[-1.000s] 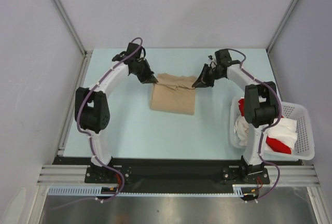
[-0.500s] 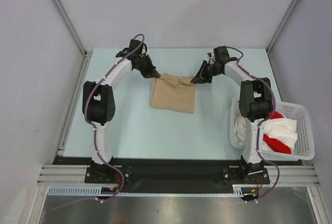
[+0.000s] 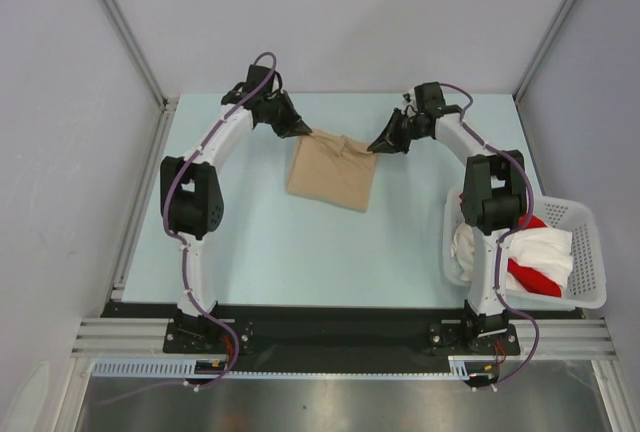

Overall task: Fold and stack the t-shirts
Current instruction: Fold the tshirt

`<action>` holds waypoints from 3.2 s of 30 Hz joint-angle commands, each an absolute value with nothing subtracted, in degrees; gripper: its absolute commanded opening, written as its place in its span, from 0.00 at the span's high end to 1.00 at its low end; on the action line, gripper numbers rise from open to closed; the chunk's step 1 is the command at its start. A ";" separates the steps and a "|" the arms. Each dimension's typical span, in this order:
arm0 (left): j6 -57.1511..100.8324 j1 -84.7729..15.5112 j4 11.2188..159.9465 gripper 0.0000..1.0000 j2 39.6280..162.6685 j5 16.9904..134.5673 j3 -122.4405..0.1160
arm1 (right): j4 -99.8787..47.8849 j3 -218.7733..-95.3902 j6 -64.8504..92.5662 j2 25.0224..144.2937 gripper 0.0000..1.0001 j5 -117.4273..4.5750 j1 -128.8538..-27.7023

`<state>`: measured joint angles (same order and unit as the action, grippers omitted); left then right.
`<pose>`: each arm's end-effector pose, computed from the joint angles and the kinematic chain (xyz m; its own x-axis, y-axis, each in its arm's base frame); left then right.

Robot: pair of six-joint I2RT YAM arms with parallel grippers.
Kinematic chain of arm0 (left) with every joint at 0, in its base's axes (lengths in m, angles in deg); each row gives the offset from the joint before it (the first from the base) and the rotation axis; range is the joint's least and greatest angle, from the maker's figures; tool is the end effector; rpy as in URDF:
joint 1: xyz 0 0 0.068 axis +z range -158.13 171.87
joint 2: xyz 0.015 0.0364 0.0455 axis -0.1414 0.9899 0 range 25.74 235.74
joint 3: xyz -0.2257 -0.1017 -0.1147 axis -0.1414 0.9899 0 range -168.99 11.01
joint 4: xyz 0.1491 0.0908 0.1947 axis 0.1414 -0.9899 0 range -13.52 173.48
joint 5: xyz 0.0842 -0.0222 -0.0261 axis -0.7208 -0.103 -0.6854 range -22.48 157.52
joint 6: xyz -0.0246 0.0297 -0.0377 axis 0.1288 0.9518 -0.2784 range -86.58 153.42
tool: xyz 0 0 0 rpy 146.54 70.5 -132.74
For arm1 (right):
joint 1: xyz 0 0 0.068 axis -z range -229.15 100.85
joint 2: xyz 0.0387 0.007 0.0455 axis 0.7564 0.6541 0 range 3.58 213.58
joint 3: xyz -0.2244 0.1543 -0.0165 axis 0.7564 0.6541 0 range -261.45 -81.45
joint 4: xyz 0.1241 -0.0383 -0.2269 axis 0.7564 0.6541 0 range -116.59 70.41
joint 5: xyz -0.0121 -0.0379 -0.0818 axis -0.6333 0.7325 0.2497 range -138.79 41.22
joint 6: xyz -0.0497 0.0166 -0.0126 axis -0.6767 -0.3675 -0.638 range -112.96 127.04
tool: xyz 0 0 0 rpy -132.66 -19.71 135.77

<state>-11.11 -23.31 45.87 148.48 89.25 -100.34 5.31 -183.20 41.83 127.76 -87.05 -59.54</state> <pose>0.4647 -0.1397 0.2653 -0.8543 -0.4432 -0.2717 -0.1703 0.7323 -0.6593 0.4653 0.1077 0.2111 -0.9397 0.2831 -0.1919 0.0478 0.6644 0.7458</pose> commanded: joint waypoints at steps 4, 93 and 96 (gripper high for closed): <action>-12.19 -22.63 49.90 1.00 149.49 90.28 -103.25 | 3.03 -186.48 43.87 127.68 1.00 -88.42 -58.29; 8.72 -23.78 54.66 0.41 110.92 86.24 -47.50 | 12.08 -153.59 23.66 103.42 0.46 -79.90 -62.07; 7.42 -23.77 59.54 0.71 111.78 92.28 -49.90 | 7.10 -157.91 27.05 106.40 0.45 -83.83 -63.47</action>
